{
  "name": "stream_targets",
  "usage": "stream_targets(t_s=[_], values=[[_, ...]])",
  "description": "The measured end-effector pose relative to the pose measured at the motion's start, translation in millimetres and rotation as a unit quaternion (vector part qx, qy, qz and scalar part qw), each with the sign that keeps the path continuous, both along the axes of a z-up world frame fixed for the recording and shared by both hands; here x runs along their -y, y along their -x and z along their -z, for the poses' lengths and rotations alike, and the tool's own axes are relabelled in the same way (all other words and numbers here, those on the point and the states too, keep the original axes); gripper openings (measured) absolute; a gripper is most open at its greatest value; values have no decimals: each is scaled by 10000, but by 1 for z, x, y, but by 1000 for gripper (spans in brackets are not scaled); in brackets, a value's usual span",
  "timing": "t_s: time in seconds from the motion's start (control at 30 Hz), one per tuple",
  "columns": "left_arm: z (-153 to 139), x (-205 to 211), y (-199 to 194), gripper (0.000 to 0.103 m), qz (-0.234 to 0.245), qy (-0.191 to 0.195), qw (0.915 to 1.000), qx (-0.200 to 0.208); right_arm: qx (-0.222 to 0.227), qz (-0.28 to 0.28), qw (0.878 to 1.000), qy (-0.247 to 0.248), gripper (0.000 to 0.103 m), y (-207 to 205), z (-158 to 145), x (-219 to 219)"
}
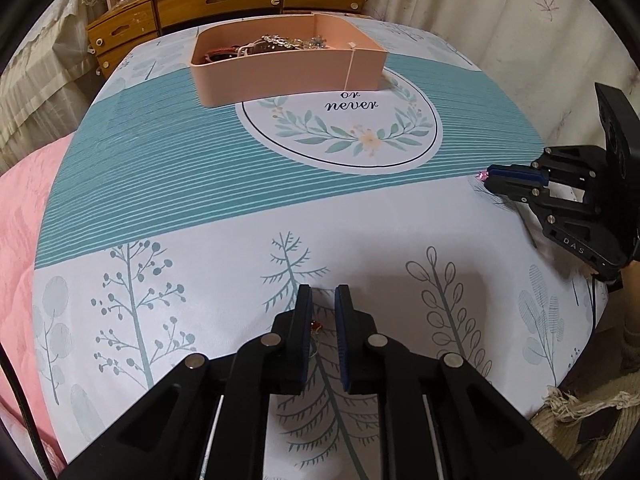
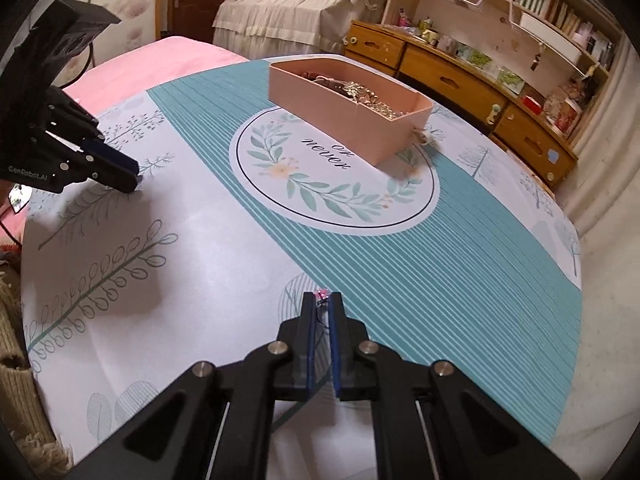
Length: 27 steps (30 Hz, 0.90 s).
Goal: Organize jewelry
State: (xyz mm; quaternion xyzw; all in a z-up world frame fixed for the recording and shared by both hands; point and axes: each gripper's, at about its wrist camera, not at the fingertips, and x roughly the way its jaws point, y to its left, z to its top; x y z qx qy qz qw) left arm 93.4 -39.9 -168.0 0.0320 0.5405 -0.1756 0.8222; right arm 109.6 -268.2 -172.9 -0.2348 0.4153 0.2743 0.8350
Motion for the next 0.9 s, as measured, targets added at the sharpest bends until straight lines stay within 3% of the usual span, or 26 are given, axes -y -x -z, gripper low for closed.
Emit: stream_targets(t_s=[0.23,0.47,0.6,0.67,0.7,0.9], values=[[-11,-17,-7,7,-254,481,9983,-216,-199,498,9954,-800,5,-7,-24,15],[-44,-41,-27,7,-550,1040,9924,-365,-281,718,9850,-1542,5,-15,-58,16],[-57,-39,-25,10,-430,877,9950,-216,-201,655,9861,-1513,5,-10,-66,6],[-53,-35,-19,29,-188,820,9960,-300,-211,610,9867,-1490,5,-6,-65,3],[-50,-32,-16,31,-77,721,9969,-310,-241,589,9869,-1484,5,-5,-64,1],[-19,-19,1,31,546,61,9976,-414,-402,584,9866,-1470,5,2,-55,1]])
